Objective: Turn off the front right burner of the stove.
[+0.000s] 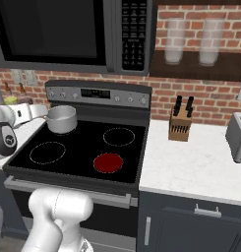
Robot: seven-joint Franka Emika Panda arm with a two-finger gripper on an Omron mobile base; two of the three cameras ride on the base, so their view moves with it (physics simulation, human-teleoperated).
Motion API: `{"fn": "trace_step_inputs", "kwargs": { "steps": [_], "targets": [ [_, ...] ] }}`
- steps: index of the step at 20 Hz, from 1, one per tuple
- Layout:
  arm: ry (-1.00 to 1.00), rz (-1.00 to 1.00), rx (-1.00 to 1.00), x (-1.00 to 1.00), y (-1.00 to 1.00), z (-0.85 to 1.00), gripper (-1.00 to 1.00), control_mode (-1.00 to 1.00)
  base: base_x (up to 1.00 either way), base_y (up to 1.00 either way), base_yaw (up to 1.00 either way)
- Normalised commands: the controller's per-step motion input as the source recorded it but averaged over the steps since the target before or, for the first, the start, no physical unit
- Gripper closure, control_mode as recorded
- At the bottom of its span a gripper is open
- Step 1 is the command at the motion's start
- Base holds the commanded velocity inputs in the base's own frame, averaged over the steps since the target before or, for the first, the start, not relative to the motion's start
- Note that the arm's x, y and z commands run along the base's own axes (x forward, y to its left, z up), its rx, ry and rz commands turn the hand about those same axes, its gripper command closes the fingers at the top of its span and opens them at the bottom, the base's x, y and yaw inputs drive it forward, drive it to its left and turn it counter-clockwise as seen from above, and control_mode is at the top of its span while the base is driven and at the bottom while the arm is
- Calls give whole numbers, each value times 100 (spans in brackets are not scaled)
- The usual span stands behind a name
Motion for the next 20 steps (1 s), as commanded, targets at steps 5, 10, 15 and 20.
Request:
{"fn": "trace_step_inputs", "kwargs": {
  "steps": [5,10,15,20],
  "targets": [
    [-35,0,-13,16,83,0,-100,-100,0,0,0],
    [-32,0,0,22,61,0,-100,-100,0,0,0],
    [-33,0,9,0,21,0,-100,-100,0,0,0],
    [-24,1,13,0,1,0,-100,-100,0,0,0]
  ]
}}
